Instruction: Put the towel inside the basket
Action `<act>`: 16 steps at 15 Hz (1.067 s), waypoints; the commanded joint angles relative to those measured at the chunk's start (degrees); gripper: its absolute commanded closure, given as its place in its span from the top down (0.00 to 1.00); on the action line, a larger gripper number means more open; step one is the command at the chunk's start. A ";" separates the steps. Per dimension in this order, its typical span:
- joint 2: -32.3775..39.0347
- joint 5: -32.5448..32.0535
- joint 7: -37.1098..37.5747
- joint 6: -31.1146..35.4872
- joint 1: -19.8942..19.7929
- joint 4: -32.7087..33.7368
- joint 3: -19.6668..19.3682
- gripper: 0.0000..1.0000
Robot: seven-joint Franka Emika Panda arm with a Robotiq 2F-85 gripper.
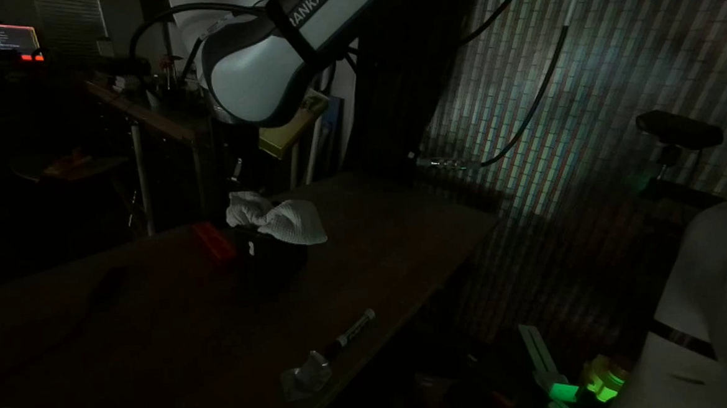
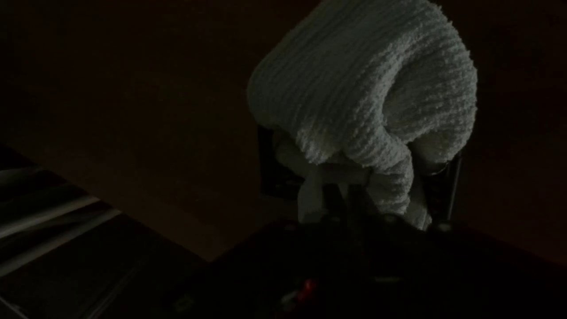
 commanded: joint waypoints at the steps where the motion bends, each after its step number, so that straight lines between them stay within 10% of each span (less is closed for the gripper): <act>1: 1.48 7.40 -7.03 1.81 -1.54 1.76 0.00 0.00; 16: 14.77 12.16 -18.17 2.16 -1.59 9.40 0.62 0.00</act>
